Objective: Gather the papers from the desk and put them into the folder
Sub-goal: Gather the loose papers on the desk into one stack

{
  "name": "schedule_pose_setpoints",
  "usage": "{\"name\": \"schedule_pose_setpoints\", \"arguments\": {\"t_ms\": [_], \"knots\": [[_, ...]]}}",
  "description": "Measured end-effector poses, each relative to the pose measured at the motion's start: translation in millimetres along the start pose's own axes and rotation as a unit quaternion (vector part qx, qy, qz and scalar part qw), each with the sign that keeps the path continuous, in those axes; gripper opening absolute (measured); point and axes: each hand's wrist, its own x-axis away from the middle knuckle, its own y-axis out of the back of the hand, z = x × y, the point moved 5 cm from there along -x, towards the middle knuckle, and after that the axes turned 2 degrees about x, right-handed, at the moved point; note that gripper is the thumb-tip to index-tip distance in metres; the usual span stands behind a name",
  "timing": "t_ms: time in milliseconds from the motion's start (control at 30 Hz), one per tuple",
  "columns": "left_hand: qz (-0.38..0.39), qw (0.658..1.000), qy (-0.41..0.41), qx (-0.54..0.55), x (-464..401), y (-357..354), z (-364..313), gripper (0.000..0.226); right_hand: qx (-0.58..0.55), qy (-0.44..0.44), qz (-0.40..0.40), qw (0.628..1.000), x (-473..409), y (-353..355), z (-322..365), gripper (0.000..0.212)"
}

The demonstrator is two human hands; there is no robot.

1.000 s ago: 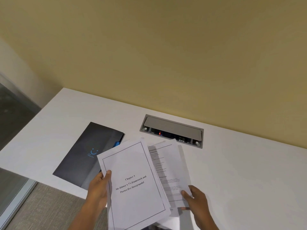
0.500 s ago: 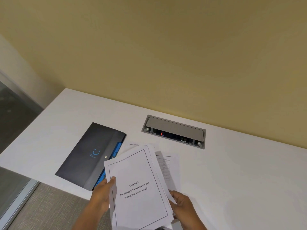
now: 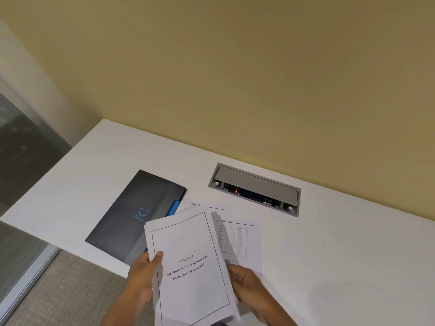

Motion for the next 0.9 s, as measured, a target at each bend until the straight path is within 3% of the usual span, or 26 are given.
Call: {"name": "schedule_pose_setpoints", "arguments": {"t_ms": [100, 167, 200, 333, 433, 633, 800, 900], "knots": [[-0.025, 0.999, -0.033, 0.028, 6.3, 4.6, -7.9, 0.010, 0.060, 0.011, -0.084, 0.995, -19.8, 31.2, 16.5, 0.050], [-0.033, 0.997, -0.045, 0.049, 10.7, 7.5, -10.6, 0.015, 0.187, 0.046, -0.185, 0.964, -35.2, 58.8, 28.0, 0.045], [-0.037, 0.997, -0.045, 0.059, 11.7, 10.1, -10.4, 0.016, 0.267, 0.059, -0.208, 0.939, -42.6, 69.0, 34.2, 0.056], [-0.046, 0.994, -0.034, 0.098, 10.1, 22.3, -5.5, 0.026, 0.467, 0.035, -0.181, 0.865, -71.3, 100.5, 43.2, 0.121], [-0.049, 0.991, -0.031, 0.124, 8.1, 32.0, -2.5, 0.026, 0.550, -0.011, -0.163, 0.819, -84.3, 110.9, 36.0, 0.137], [-0.052, 0.988, -0.040, 0.139, 6.3, 40.2, 0.7, 0.021, 0.613, -0.027, -0.166, 0.772, -82.9, 107.0, 17.4, 0.130], [-0.046, 0.986, -0.034, 0.155, 9.4, 36.2, -0.3, 0.021, 0.592, 0.001, -0.203, 0.780, -71.9, 91.4, 4.6, 0.111], [-0.035, 0.986, -0.035, 0.157, 11.3, 32.5, -3.9, 0.018, 0.551, -0.008, -0.273, 0.789, -58.7, 85.4, -1.5, 0.103]]}}
